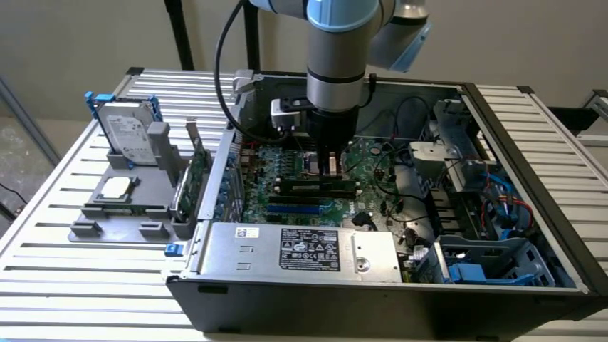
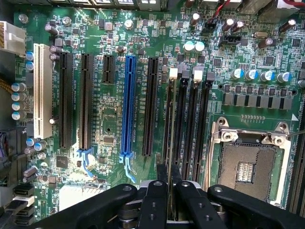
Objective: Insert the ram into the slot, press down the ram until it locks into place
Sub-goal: 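Insert the ram into the slot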
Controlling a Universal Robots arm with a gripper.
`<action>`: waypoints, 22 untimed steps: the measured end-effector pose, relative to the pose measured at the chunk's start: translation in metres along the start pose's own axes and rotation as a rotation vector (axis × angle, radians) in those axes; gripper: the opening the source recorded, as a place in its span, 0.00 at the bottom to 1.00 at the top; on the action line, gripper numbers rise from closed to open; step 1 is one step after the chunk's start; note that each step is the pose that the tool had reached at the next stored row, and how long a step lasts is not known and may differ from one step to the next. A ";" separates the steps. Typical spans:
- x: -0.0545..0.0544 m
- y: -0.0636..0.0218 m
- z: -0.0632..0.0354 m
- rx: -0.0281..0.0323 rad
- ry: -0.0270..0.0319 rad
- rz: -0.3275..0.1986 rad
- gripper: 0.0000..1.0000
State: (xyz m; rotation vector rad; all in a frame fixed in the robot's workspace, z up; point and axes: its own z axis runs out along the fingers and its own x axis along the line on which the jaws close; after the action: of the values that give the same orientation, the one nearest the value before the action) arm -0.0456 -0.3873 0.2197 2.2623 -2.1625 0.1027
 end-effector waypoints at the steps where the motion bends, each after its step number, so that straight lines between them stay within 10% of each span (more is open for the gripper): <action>1: 0.000 0.0000 0.0001 0.0001 0.0003 0.001 0.14; 22: 0.000 0.0000 -0.0054 0.0153 0.0057 0.008 0.28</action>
State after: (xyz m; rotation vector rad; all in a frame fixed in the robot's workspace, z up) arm -0.0458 -0.3874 0.2251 2.2590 -2.1754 0.1260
